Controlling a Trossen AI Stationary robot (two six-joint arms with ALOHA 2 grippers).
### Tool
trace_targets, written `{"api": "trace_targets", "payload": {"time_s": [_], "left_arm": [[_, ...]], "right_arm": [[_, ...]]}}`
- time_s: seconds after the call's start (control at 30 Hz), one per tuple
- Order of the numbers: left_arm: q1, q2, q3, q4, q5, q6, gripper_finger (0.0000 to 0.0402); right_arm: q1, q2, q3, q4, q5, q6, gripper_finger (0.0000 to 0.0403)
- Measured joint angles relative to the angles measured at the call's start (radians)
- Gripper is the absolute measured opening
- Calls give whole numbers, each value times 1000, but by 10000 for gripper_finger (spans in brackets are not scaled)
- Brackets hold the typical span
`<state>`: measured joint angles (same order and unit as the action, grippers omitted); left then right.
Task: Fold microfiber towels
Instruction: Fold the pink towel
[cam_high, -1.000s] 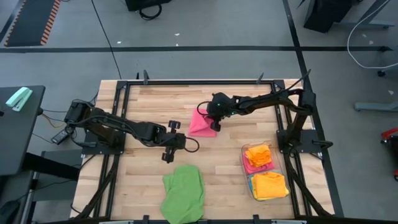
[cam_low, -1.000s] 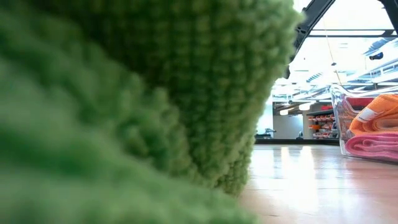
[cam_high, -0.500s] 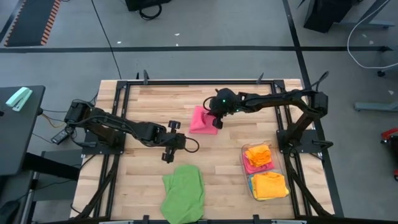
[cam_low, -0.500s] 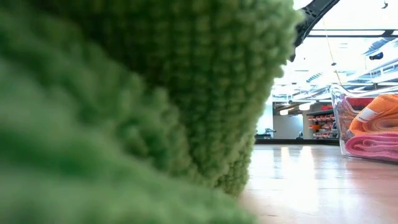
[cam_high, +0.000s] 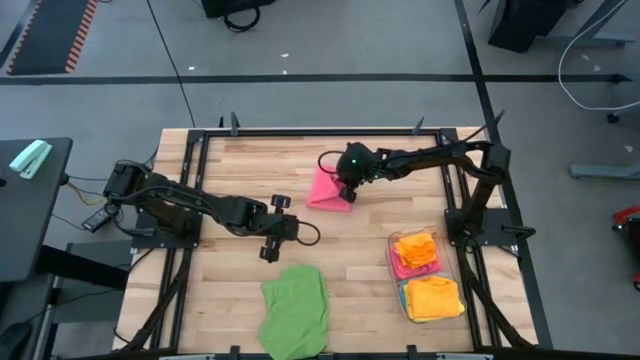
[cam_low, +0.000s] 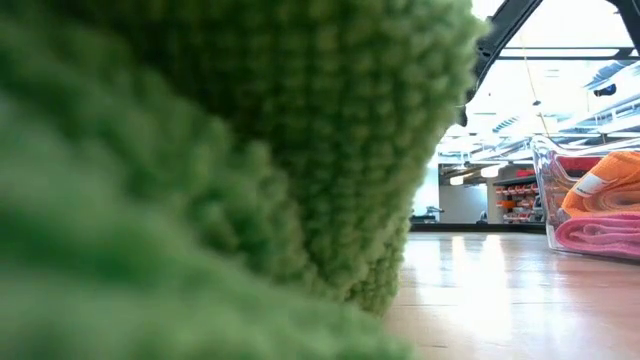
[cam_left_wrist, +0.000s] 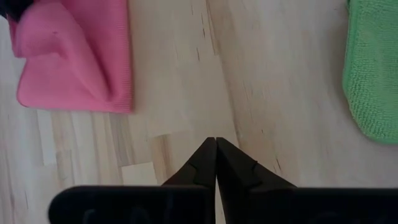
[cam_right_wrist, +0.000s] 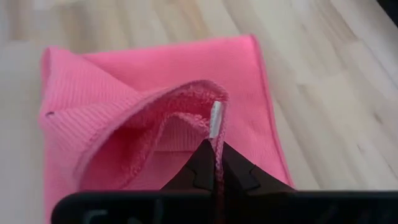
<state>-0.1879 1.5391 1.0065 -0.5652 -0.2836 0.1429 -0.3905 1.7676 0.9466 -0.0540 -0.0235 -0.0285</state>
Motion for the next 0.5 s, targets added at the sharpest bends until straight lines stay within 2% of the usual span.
{"api": "trace_targets", "payload": {"time_s": [0.27,0.37,0.5], "left_arm": [[-2,0,0,4,0,-1,17],[-11,0,0,4,0,-4,23],[-25,0,0,4,1,0,26]], "right_arm": [[-29,0,-6,-46,20,53,20],[-26,0,-6,-71,26,81,45],[-24,-1,-6,-88,27,141,104]]}}
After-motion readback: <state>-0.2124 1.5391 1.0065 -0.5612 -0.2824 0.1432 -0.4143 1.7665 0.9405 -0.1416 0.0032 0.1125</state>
